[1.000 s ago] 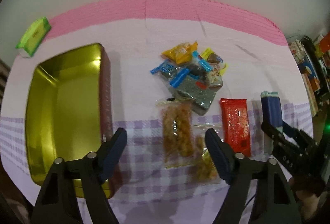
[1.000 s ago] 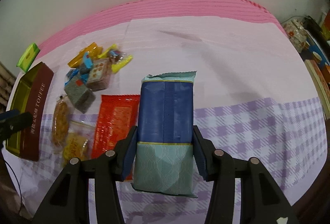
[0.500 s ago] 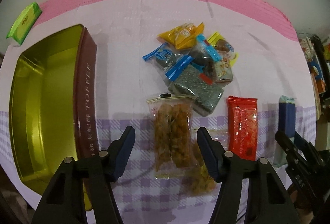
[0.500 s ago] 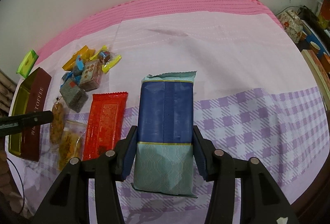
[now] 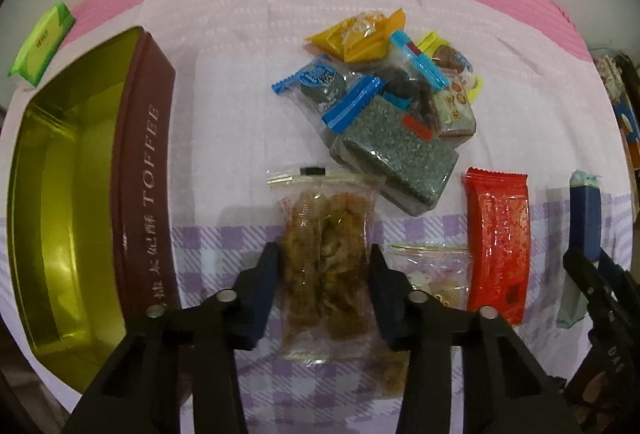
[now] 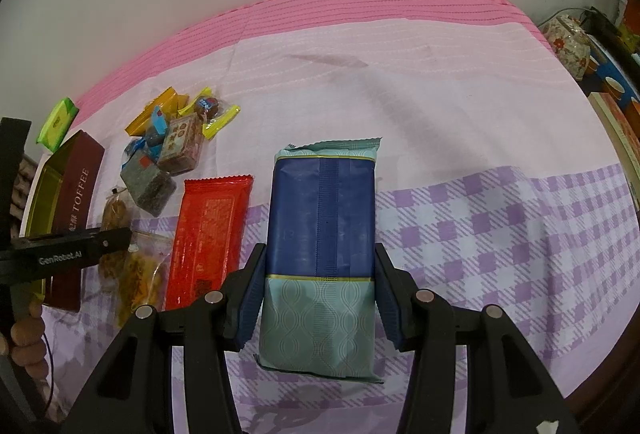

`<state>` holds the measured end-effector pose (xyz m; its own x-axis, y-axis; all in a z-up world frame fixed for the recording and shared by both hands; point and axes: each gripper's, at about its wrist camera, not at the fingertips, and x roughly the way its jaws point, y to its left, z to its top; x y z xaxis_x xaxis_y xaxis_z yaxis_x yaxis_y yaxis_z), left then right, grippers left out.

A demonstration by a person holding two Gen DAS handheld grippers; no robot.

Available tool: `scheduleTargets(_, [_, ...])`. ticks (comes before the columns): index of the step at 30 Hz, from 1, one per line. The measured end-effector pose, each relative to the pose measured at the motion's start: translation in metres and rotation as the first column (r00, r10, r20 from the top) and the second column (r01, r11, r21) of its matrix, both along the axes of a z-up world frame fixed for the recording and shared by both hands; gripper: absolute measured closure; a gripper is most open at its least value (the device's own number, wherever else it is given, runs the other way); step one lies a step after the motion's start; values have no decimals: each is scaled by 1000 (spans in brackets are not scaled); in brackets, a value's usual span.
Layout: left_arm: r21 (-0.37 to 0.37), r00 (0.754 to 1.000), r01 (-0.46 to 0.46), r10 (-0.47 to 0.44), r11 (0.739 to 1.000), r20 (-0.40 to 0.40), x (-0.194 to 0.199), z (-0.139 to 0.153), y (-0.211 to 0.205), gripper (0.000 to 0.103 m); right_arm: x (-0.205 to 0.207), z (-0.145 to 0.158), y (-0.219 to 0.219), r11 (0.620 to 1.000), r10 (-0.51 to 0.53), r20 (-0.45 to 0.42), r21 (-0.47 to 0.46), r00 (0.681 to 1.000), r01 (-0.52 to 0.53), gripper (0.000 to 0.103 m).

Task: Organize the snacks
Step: 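Grasp the clear bag of dough twists with the left tool, then carry the dough-twist bag into the gold tin and open the left tool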

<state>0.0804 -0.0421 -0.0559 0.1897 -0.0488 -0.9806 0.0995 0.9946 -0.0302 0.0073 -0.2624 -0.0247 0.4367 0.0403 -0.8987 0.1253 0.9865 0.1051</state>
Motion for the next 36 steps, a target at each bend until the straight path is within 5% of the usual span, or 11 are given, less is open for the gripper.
scheduleTargets(7, [-21,1000,8,-7,1000,12,-6,6,5,62,1,-2,0,1000,-3,-2,2,1000,3,56])
scheduleTargets(19, [-39,996,20,-17,999,93,-17,59,24,62,2,-11,1,1000,-13,-23,-14,1000,13,56])
scheduleTargets(27, [2,986,-84,82,996,146,-10,81,88,62,3,-18,3,1000,-16,-36,-27,999,15,56])
scheduleTargets(36, [106,973,-213,201,971,114,-10,57,165,62,4,-25,4,999,-21,-59,-49,998,18,56])
